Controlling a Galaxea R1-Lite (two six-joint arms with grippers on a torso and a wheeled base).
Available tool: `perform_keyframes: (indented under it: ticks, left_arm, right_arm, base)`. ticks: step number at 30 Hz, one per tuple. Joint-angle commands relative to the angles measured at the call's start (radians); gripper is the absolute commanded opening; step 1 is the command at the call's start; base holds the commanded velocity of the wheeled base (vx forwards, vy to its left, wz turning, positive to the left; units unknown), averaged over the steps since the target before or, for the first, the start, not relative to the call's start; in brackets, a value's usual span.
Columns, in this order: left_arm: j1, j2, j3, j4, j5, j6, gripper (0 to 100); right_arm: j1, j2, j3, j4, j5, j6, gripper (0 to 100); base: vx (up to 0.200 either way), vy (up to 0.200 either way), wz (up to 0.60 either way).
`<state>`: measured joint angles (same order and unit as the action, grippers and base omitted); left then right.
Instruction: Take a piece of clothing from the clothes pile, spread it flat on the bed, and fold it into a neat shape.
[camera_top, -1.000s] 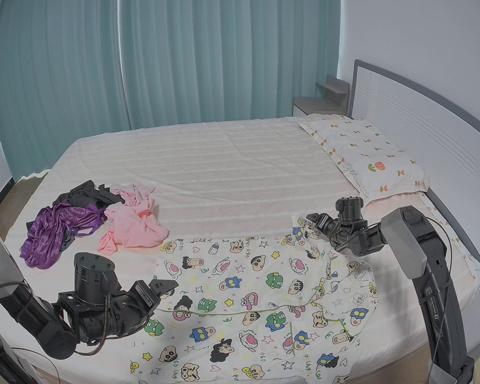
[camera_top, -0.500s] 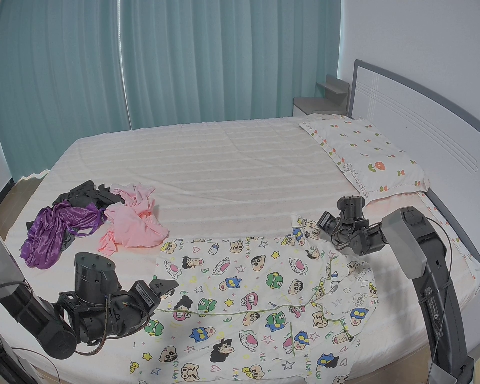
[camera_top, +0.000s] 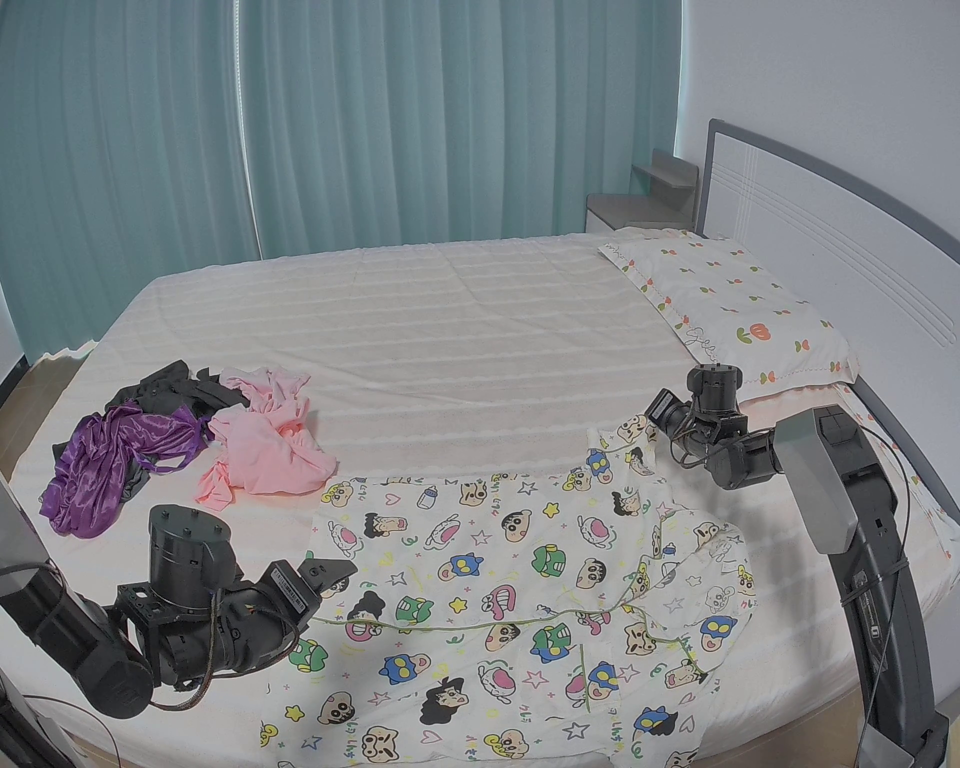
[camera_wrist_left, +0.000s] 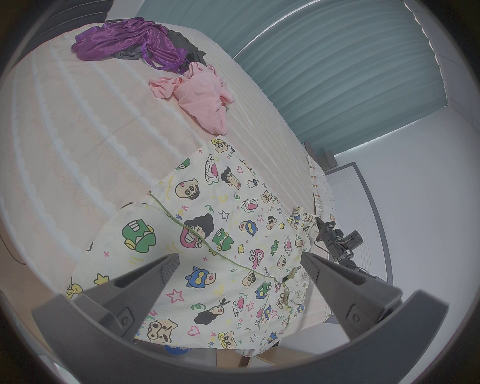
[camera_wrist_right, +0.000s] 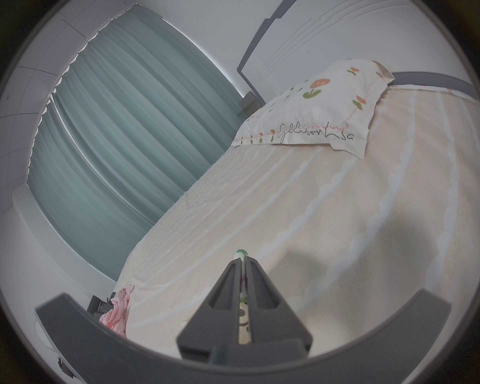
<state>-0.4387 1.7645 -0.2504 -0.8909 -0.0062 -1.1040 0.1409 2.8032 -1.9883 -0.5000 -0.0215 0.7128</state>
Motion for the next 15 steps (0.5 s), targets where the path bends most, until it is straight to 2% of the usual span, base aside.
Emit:
perform_keyframes:
  ticks: [1,5,15]
  left_arm:
    - [0.0,0.0,0.0,0.0,0.0,0.0,100]
    - [0.0,0.0,0.0,0.0,0.0,0.0,100]
    - [0.0,0.0,0.0,0.0,0.0,0.0,100]
  right_arm:
    - [-0.007,0.007,-0.012,0.003,0.0,-0.015,0]
    - [-0.01,0.027,-0.012,0.009,0.0,-0.045,0]
    - [-0.029,0.041,-0.012,0.06,-0.002,-0.049,0]
  base:
    - [0.0,0.0,0.0]
    - [0.0,0.0,0.0]
    - [0.0,0.0,0.0]
